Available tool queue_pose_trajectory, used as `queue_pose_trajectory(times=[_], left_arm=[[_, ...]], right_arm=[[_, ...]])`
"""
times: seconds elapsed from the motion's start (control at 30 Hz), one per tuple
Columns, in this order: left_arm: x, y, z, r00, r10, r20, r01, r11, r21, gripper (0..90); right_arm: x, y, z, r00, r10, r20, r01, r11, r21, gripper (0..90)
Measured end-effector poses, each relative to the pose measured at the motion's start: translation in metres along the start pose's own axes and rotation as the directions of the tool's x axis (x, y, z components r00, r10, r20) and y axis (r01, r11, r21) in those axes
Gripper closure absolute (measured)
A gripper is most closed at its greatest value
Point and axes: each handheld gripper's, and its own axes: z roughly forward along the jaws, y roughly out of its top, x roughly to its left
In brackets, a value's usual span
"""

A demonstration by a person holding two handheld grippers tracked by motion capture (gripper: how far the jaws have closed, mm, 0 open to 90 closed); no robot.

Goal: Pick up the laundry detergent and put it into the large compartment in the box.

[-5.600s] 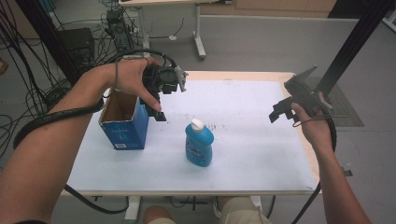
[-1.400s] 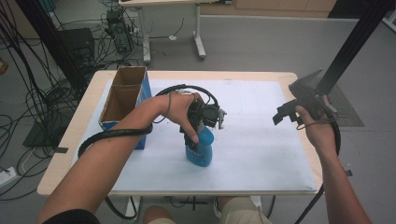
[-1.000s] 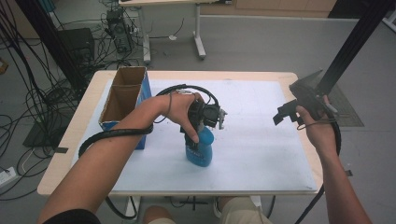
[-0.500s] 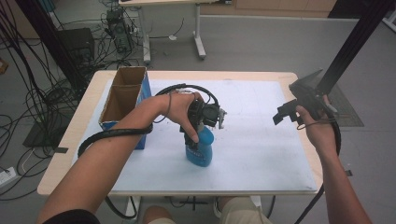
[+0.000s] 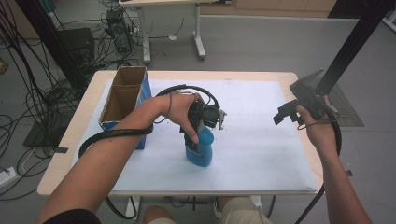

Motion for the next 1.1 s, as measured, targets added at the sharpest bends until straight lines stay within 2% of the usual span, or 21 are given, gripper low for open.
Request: queue_pose_trajectory(times=[1.1], left_arm=[[-0.0012, -0.0002, 0.0006, 1.0, 0.003, 0.003, -0.003, 1.0, 0.003, 6.1]], right_arm=[[0.0015, 0.0, 0.0009, 1.0, -0.003, -0.001, 0.003, 1.0, 0.0, 6.1]])
